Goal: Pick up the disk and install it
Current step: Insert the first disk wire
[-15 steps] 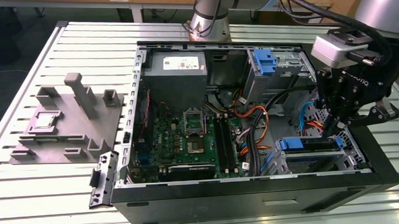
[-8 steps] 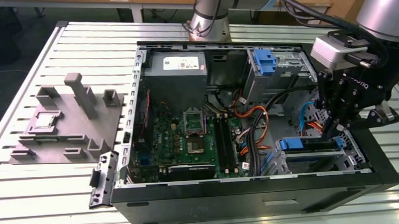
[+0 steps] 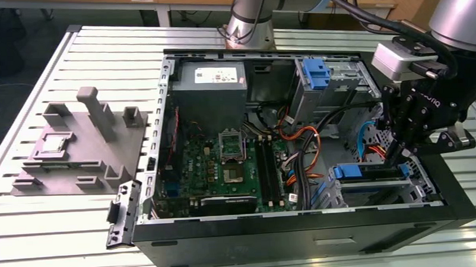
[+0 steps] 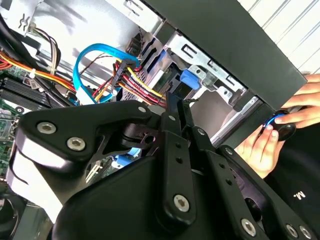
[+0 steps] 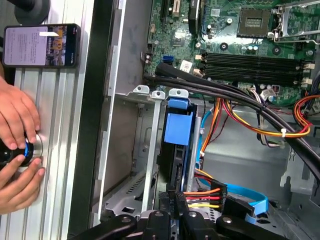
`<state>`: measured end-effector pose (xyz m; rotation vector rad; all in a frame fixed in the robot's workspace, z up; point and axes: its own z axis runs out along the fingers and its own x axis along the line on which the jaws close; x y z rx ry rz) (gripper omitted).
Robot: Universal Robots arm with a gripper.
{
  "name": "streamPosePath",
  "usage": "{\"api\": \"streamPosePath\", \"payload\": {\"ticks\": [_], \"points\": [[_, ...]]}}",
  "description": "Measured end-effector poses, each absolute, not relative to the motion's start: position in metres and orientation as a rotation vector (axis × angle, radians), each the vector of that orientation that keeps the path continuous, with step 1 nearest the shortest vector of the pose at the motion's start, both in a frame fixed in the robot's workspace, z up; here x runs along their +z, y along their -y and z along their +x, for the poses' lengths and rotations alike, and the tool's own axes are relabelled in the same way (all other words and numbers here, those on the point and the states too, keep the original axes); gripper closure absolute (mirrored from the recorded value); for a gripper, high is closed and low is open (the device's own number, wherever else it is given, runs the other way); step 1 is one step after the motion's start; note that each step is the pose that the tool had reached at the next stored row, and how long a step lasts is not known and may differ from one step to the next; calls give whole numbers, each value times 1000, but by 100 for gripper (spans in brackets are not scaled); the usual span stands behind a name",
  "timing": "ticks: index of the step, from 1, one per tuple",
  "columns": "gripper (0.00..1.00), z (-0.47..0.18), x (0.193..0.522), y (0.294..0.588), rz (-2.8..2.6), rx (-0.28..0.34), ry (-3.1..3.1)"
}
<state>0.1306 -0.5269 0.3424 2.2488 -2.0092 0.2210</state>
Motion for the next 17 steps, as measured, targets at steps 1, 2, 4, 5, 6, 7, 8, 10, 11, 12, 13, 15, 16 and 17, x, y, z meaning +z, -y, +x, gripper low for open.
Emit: {"api": "streamPosePath", "payload": {"ticks": [1,2,4,5,6,7,8,10,11,12,13,15,16,17], "points": [[84,131,342,527,2249,221,2009],[84,131,342,527,2249,221,2009],[84,131,342,527,2249,221,2009],[84,131,342,527,2249,221,2009],[84,131,342,527,2249,221,2009],[84,131,342,527,2249,221,2009],[84,131,342,527,2249,221,2009],[84,131,342,527,2249,221,2009],[84,131,342,527,2249,221,2009],[84,131,342,527,2249,221,2009],[84,131,342,527,2249,221,2009],[84,131,342,527,2252,216,2012],[84,131,342,528,2258,206,2018],[84,131,342,529,2265,195,2024]]}}
